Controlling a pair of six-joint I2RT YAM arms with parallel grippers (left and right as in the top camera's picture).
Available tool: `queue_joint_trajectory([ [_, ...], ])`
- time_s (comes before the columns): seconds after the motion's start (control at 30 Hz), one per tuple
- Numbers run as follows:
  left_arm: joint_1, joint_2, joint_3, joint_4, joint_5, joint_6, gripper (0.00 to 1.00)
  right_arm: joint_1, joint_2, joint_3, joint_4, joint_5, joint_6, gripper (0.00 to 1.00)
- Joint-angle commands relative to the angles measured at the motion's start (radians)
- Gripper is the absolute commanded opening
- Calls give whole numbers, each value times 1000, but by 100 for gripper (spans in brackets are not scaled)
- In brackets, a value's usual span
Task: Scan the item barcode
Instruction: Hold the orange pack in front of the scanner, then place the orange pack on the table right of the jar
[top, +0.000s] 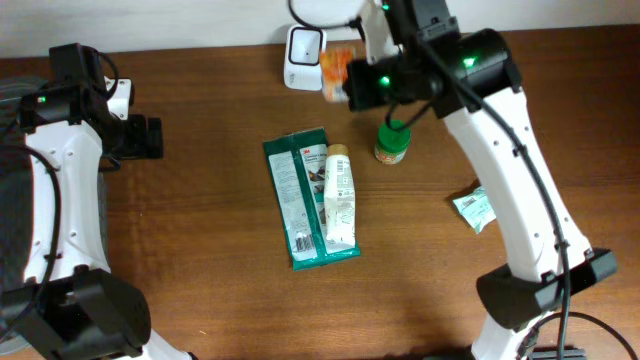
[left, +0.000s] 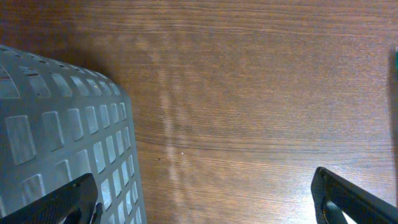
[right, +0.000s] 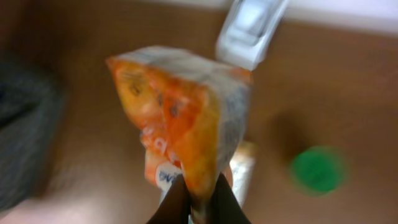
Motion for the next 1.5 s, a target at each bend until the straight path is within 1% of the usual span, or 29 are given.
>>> queue_joint_trajectory([
  [0.0,3,-21,-2,-1,-7,10,99,66,74,17,94,521,-48,4],
  [0.07,3,-21,-2,-1,-7,10,99,86,132,16,185,608,-151,4],
  [0.13,3,-21,-2,-1,-7,10,99,92,203,16,307,669,-250,4],
  [0.17,3,-21,-2,-1,-7,10,99,92,248,16,388,689,-327,4],
  [0.2,3,-21,-2,-1,-7,10,99,92,292,16,455,694,-396,4],
  [0.33,3,-21,-2,-1,-7,10,99,92,426,16,647,693,-580,4],
  [0.4,3,-21,-2,-1,-7,10,99,93,508,16,753,690,-695,4],
  [0.47,3,-21,-2,-1,-7,10,99,93,566,16,826,689,-780,4],
  [0.57,3,-21,-2,-1,-7,10,99,93,621,16,856,652,-848,4],
  [0.83,3,-21,-2,-1,-7,9,99,94,622,17,845,633,-846,4],
  [0.87,3,-21,-2,-1,-7,10,99,95,613,17,833,629,-832,4],
  [0.93,3,-21,-2,-1,-7,10,99,95,572,17,798,603,-751,4],
  [0.97,3,-21,-2,-1,-7,10,99,92,540,17,765,558,-696,4],
  [1.07,3,-21,-2,-1,-7,10,99,58,385,17,606,277,-494,4],
  [1.1,3,-21,-2,-1,-7,10,99,50,353,17,571,221,-451,4],
  [1.13,3,-21,-2,-1,-7,10,99,27,282,17,493,109,-363,4],
  [1.17,3,-21,-2,-1,-7,10,99,6,226,17,422,48,-288,4],
  [1.23,3,-21,-2,-1,-7,10,99,-47,106,17,241,-32,-140,4],
  [1.27,3,-21,-2,-1,-7,10,99,-77,59,17,149,-58,-90,4],
  [1.3,3,-21,-2,-1,-7,10,99,-125,-1,17,22,-89,-67,4],
  [1.47,3,-21,-2,-1,-7,10,99,-285,-82,17,-293,-117,-67,4],
])
